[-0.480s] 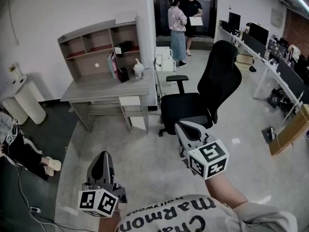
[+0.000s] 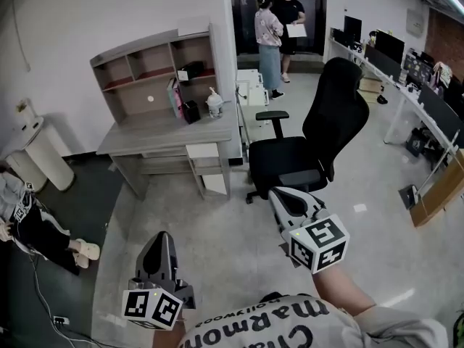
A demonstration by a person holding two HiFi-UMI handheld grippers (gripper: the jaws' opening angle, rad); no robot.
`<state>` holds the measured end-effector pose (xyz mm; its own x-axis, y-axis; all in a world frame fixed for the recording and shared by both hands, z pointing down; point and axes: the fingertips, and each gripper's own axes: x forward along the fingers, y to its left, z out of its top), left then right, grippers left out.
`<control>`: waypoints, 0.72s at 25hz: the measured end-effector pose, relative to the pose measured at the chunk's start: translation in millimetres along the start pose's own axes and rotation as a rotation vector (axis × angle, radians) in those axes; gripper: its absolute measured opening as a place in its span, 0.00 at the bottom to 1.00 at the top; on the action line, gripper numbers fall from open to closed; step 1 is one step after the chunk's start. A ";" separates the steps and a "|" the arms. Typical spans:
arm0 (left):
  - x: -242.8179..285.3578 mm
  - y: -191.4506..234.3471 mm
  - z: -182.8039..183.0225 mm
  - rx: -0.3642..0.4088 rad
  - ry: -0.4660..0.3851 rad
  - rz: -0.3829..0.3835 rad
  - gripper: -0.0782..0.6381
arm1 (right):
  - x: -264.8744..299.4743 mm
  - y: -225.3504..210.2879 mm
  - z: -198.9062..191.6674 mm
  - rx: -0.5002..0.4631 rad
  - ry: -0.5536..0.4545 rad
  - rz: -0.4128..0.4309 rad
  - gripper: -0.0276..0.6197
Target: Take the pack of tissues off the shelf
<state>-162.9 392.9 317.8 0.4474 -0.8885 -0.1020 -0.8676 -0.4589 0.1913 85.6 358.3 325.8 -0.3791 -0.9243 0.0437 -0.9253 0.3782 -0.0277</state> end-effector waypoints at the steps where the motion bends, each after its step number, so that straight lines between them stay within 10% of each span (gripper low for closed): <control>1: -1.5 4.3 -3.5 -0.004 0.004 0.004 0.13 | 1.0 2.5 -5.5 0.015 0.002 0.005 0.06; 18: 114.3 42.4 -32.0 -0.054 0.055 -0.014 0.13 | 129.0 -52.7 -10.3 0.089 0.010 0.092 0.06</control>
<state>-141.7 271.8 345.4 0.4722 -0.8799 -0.0521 -0.8487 -0.4698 0.2428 85.4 219.6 343.2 -0.4630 -0.8851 0.0470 -0.8823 0.4551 -0.1204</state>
